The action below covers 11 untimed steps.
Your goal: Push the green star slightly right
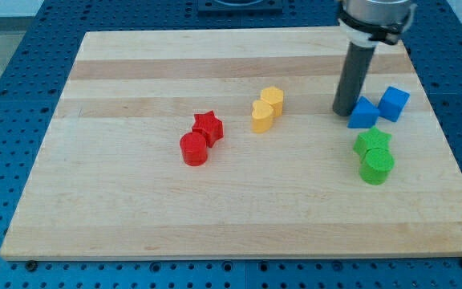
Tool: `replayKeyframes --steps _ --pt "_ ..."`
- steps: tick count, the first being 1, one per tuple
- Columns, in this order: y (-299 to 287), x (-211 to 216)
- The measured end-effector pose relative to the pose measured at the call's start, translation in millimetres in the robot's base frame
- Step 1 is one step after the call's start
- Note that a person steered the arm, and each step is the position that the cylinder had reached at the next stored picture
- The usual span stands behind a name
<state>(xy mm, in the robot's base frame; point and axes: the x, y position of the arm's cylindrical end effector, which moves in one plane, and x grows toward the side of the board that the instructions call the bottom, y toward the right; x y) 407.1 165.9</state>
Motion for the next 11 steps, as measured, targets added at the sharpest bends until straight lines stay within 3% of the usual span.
replayKeyframes --steps 2,4,11 --pt "3 12" --pt "-4 85" --pt "23 65"
